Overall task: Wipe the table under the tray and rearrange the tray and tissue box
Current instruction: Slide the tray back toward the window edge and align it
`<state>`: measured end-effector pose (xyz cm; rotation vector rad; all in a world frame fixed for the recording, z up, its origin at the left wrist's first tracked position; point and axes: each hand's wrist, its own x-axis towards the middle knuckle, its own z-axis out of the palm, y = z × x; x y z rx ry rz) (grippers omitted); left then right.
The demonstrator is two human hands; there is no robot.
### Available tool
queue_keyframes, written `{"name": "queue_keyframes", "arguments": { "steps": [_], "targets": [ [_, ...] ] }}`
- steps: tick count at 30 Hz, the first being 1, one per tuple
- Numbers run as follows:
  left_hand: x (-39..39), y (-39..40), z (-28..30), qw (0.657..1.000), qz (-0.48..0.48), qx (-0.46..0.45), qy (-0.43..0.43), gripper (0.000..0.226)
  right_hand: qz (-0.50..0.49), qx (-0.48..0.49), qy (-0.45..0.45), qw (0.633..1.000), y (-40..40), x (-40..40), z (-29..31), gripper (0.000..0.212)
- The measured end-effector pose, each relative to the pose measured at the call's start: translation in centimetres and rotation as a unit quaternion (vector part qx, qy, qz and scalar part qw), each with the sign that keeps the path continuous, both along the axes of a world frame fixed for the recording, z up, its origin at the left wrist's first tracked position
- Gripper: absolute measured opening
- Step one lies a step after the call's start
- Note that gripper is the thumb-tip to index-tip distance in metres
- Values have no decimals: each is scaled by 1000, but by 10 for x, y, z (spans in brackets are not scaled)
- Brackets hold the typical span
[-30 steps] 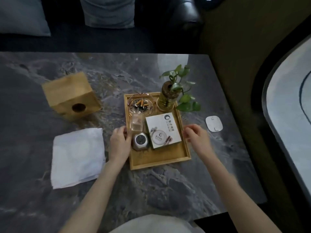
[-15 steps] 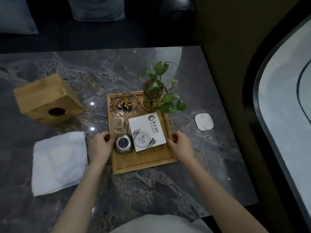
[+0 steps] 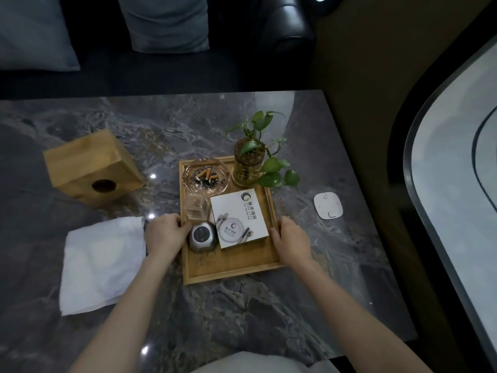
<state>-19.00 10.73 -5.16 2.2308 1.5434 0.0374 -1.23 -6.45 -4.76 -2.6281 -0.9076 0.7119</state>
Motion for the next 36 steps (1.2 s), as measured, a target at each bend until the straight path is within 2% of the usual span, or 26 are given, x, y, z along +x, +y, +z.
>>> {"name": "queue_keyframes", "arguments": {
  "steps": [4,6,9,13,19,26,31,36],
  "targets": [
    [-1,1,-1,999,16,-23,-39,33,-16,10,18,1000,0,-1,0,16],
    [-2,2,-4,991,55,-71,-100,29,-68,35,68,995,0,0,0,15],
    [-3,2,-6,958,136,-172,-186,26,-143,66,167,973,0,2,0,20],
    [-4,1,-8,956,118,-205,-176,31,-164,98,211,959,2,0,-1,33],
    [-4,-8,-15,974,71,-164,-139,38,-179,86,155,968,6,-3,-11,40],
    [-3,-15,-20,980,79,-113,-146,37,-189,75,65,977,9,-14,-17,39],
    [-2,-21,-14,981,79,-95,-148,32,-174,95,47,979,8,-14,-18,36],
    [6,-29,3,977,87,-55,-186,28,-151,139,50,977,6,-3,-11,32]
  ]
}}
